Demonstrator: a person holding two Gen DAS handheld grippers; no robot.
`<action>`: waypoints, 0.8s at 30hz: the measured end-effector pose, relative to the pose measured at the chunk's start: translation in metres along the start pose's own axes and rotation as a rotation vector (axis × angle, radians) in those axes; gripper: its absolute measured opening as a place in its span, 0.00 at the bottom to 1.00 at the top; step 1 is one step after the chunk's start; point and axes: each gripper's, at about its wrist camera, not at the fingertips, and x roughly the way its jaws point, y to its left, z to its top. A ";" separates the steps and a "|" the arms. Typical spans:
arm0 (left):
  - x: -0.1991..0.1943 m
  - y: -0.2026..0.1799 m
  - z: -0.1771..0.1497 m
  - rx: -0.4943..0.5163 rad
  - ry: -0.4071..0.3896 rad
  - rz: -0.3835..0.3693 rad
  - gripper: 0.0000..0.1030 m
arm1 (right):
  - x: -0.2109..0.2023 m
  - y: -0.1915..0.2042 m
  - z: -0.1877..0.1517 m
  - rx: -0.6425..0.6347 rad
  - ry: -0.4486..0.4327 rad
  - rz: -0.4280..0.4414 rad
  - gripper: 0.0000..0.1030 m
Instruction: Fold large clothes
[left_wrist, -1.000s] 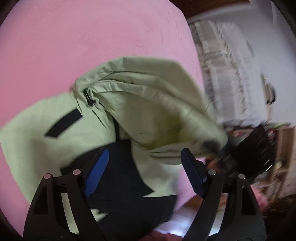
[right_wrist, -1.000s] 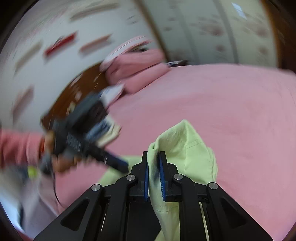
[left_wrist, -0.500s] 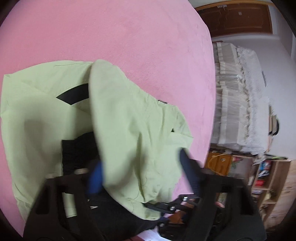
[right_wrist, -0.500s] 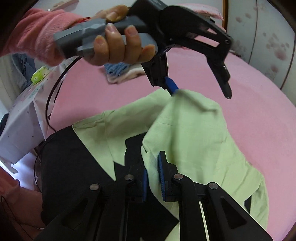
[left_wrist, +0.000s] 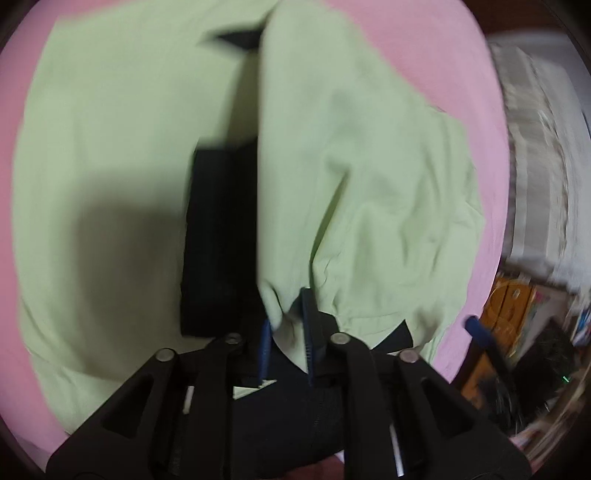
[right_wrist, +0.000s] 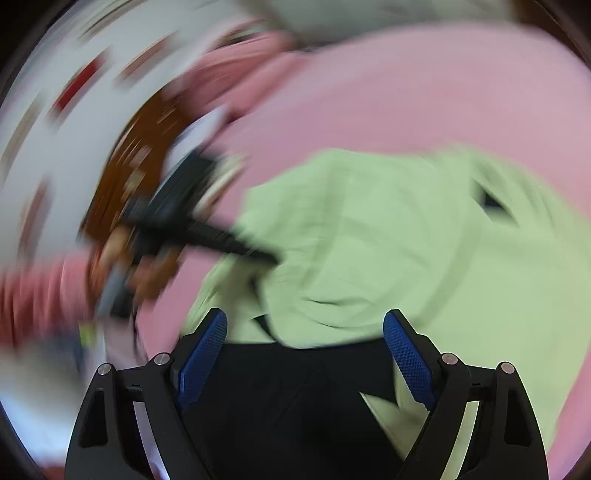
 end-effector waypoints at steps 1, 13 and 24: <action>0.003 0.003 -0.003 -0.023 -0.004 -0.021 0.15 | 0.003 -0.017 -0.003 0.109 -0.007 -0.050 0.78; -0.015 -0.007 -0.026 -0.003 -0.085 -0.044 0.15 | 0.068 -0.092 -0.002 0.643 0.043 -0.143 0.03; -0.008 -0.024 -0.045 0.113 -0.177 0.321 0.15 | 0.042 -0.077 0.012 0.518 0.015 -0.367 0.06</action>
